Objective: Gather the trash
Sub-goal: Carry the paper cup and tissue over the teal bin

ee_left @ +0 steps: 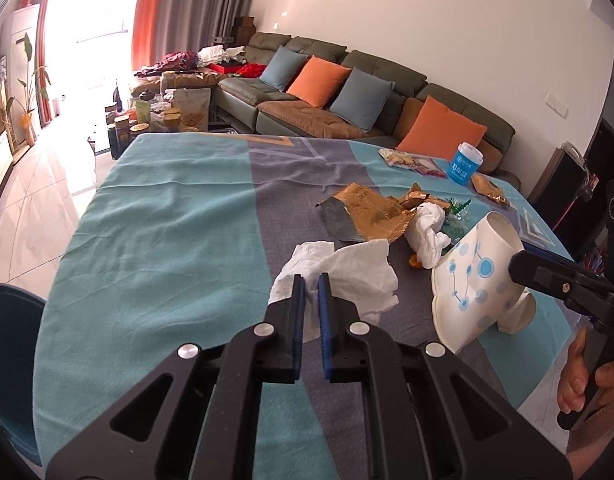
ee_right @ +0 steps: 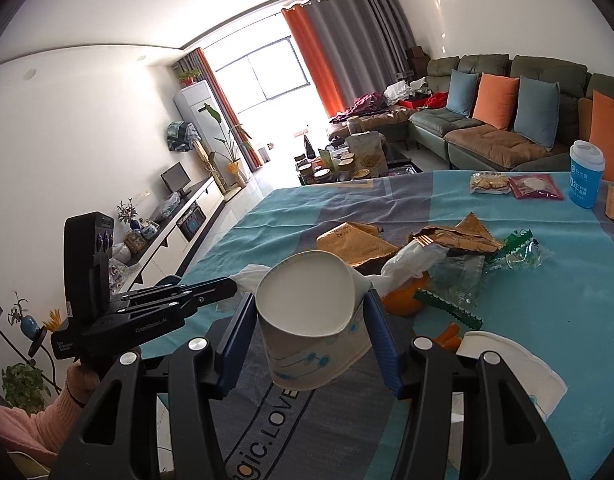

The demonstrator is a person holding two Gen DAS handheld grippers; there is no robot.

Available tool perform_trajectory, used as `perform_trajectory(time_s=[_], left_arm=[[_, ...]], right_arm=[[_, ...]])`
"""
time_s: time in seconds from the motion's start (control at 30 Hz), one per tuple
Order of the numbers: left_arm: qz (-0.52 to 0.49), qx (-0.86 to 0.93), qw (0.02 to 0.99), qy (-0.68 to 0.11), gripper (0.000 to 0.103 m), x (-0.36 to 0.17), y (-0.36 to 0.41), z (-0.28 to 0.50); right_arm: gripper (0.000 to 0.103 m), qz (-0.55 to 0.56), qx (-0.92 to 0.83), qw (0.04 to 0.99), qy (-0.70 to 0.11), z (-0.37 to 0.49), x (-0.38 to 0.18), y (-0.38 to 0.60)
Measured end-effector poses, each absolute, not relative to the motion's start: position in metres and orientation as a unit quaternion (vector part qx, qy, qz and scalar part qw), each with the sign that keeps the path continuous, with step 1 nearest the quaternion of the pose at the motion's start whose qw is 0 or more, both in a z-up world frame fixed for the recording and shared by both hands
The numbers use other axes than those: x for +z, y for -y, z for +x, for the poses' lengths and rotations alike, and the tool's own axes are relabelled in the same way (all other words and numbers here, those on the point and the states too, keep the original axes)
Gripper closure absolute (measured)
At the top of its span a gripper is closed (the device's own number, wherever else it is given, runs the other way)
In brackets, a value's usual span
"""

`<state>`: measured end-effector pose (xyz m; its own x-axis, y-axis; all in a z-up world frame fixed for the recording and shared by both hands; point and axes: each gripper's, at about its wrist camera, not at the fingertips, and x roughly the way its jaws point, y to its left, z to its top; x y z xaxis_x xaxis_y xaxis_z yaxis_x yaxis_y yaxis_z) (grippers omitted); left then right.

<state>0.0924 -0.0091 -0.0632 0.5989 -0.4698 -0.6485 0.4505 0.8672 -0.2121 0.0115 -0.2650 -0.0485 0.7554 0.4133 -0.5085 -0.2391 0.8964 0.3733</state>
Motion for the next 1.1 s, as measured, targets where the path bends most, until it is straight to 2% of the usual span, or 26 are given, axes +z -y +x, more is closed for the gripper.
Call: perform_trajectory(time_s=[1.1], left_arm=[[-0.047, -0.156, 0.932, -0.325, 0.096, -0.032, -0.091, 0.034]], right_arm=[[0.050, 0.141, 0.270, 0.903, -0.302, 0.038, -0.046, 0.186]])
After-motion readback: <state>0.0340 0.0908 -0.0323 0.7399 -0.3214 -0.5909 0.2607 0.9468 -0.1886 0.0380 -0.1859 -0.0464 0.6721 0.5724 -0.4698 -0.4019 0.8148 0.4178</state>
